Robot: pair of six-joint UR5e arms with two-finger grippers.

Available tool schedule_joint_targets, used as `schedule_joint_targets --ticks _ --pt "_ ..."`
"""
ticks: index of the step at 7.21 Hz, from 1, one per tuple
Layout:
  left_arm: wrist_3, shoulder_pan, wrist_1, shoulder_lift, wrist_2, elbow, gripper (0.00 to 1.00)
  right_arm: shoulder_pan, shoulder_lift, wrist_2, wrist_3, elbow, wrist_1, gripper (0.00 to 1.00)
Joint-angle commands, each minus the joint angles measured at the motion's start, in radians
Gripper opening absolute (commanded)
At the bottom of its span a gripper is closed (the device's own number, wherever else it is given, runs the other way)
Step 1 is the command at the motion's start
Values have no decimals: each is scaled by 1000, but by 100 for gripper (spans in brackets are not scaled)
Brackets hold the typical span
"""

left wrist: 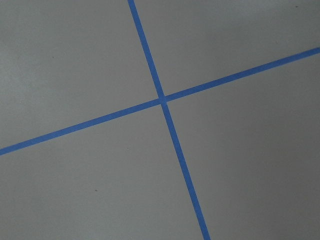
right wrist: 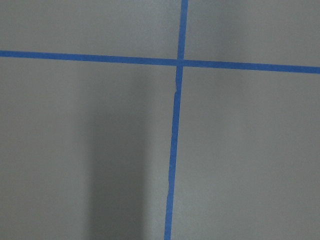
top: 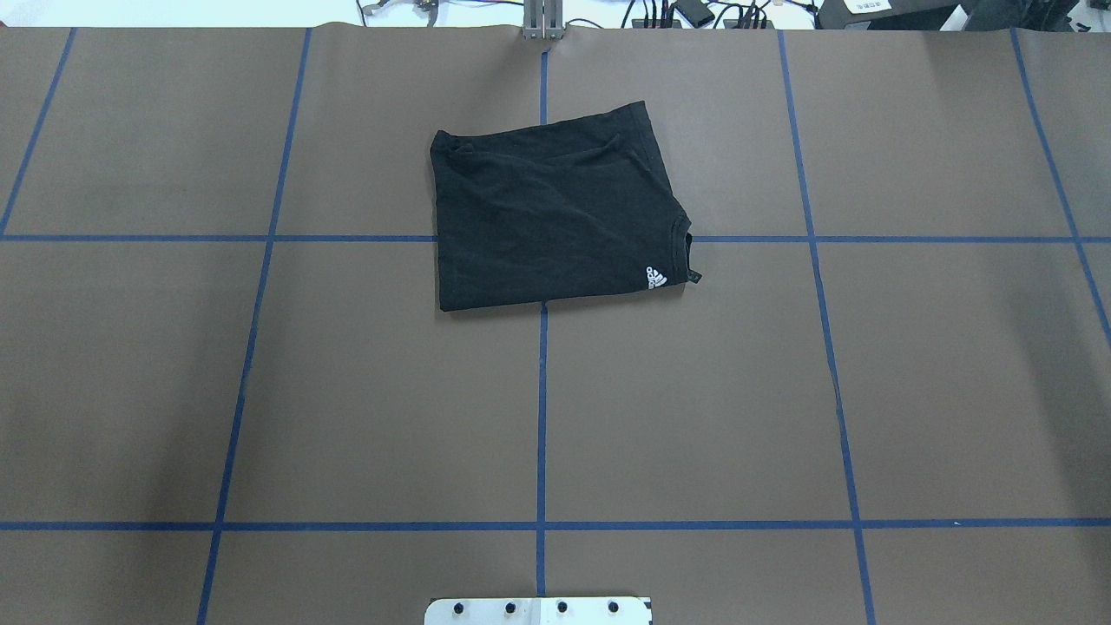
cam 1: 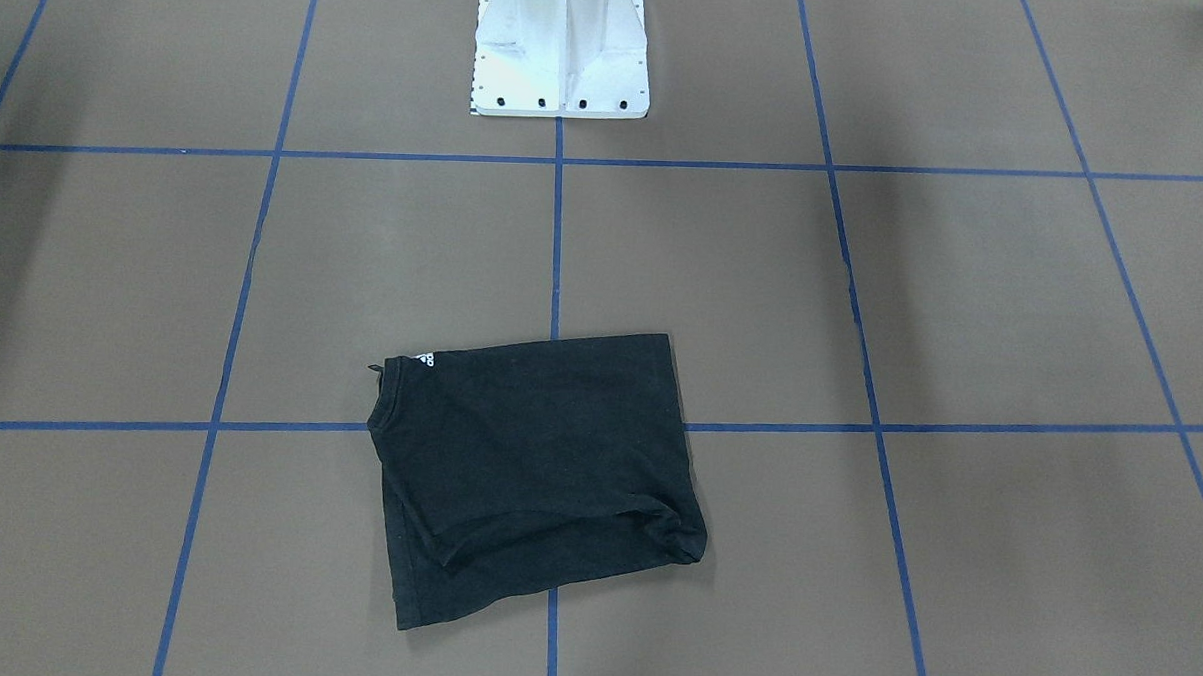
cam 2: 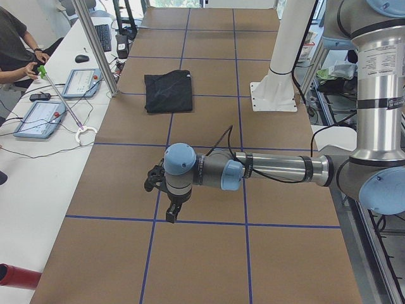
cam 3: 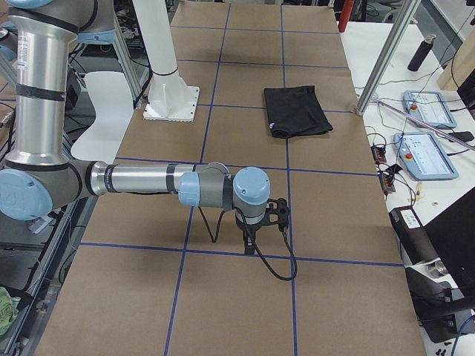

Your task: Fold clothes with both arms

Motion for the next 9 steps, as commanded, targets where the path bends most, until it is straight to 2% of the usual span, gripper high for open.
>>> schedule_joint_targets --ticks 1,3,5,9 --pt "0 -1 0 0 2 0 100 0 -4 0 0 -2 0 100" --pt "-17 -1 1 -11 46 -6 100 0 -5 0 0 -2 0 100" --pt "-216 -1 0 -26 73 -14 100 0 -5 -2 0 -2 0 100" --pt "-216 -1 0 -25 71 -11 100 0 -5 -2 0 -2 0 100"
